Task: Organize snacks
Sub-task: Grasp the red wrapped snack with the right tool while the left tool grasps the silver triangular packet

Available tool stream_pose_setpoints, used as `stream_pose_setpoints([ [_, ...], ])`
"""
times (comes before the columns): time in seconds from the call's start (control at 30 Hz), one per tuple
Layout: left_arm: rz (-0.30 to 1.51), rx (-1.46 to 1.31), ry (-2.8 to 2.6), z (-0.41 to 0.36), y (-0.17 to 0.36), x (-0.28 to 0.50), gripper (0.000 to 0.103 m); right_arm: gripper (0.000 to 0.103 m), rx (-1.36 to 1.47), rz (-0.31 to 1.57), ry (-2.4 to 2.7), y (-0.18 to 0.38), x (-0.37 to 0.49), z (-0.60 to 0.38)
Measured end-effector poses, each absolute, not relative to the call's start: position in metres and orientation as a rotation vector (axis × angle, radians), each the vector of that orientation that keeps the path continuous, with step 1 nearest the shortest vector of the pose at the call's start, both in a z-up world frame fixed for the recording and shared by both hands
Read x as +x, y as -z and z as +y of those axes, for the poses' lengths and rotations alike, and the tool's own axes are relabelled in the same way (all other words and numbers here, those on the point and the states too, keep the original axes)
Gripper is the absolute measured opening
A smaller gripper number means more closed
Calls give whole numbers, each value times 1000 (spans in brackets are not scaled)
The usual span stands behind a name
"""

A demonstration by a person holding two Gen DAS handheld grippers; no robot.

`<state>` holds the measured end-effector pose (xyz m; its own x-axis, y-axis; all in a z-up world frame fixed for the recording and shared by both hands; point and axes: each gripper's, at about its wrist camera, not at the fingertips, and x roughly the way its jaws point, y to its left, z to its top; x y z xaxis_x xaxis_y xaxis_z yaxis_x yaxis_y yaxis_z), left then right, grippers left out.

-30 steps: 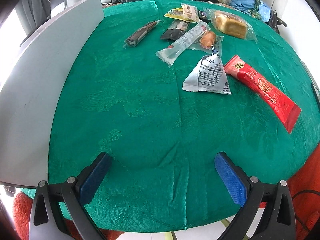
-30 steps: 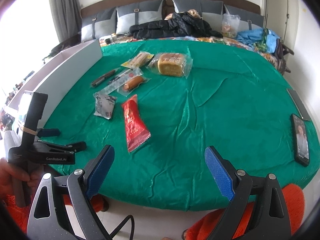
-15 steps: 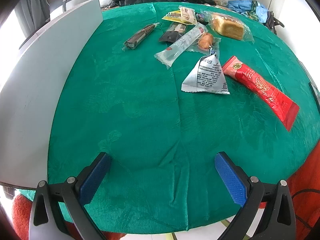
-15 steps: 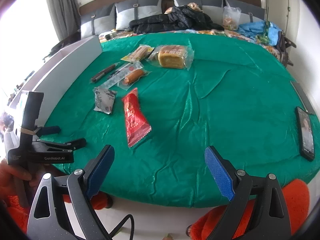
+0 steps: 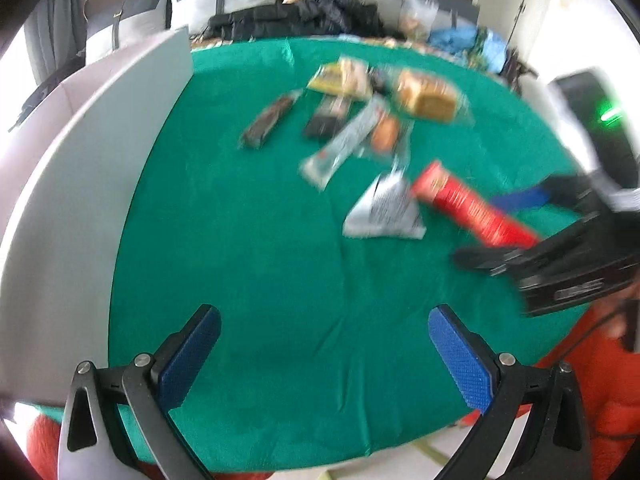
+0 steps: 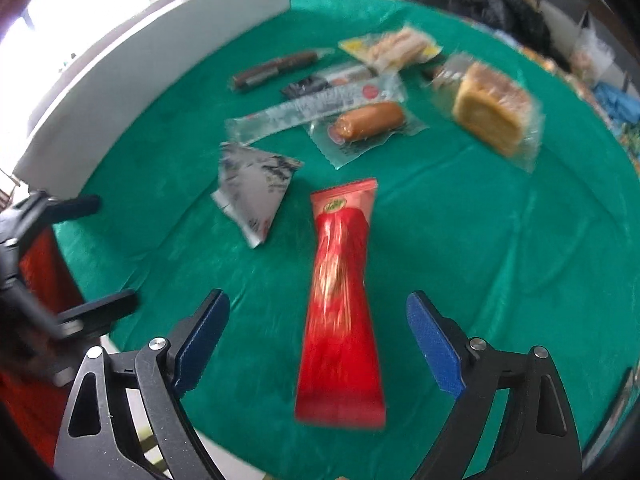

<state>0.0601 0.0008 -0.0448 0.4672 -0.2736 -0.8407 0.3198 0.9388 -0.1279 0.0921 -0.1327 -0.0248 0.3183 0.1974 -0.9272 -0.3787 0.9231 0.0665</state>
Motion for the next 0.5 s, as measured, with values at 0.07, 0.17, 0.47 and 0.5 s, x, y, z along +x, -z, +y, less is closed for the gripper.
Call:
stream_pose_setpoints([
  [0.07,1018,55,401,-8,40,71,102,14,-155,1230,-373,33,103,-136],
  [0.17,1005,104,434,-27,40,85,101,16,-109,1213,-314,28,102,-154],
  [0.47,1061,128,412,-71,67,124,44,15,89,1120,-202,2,66,-232],
  [0.5,1047,90,411,-66,64,122,38,15,108,1118,-199,0,65,-237],
])
